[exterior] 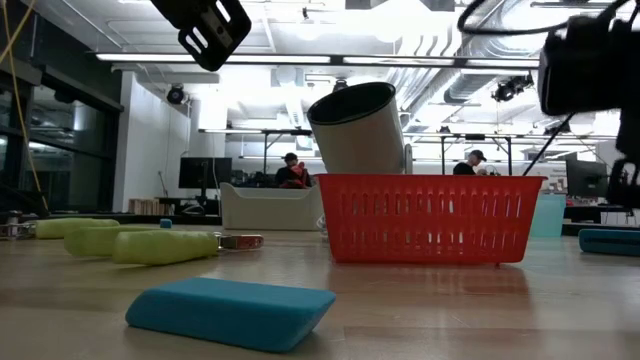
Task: Pick & Place School Supplies
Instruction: Put the yellow crayon box into the green bin
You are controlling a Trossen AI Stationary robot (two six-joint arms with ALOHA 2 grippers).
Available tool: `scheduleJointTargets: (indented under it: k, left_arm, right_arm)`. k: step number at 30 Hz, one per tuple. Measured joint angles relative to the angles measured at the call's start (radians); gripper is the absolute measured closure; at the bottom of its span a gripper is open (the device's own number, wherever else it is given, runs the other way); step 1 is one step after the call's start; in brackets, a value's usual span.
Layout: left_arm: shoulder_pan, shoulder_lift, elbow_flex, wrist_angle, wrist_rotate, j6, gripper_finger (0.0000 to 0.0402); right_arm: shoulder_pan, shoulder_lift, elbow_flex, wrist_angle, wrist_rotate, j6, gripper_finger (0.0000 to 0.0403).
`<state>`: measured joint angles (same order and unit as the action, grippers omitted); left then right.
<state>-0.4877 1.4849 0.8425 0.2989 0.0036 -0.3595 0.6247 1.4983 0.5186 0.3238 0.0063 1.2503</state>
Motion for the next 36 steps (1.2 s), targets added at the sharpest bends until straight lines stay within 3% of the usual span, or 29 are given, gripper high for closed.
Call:
scheduleJointTargets:
  k: [18, 28, 36]
  left_arm:
    - [0.0, 0.0, 0.0, 0.001, -0.001, 0.001, 0.032]
    - [0.001, 0.039, 0.001, 0.073, -0.077, 0.032, 0.032]
    - [0.053, 0.212, 0.001, 0.312, 0.073, 0.015, 0.032]
  right_arm:
    - [0.002, -0.038, 0.001, 0.053, 0.17, -0.124, 0.0399]
    - [0.002, -0.039, 0.002, 0.151, 0.225, -0.202, 0.0399]
    - [0.002, -0.039, 0.002, 0.16, 0.231, -0.212, 0.0399]
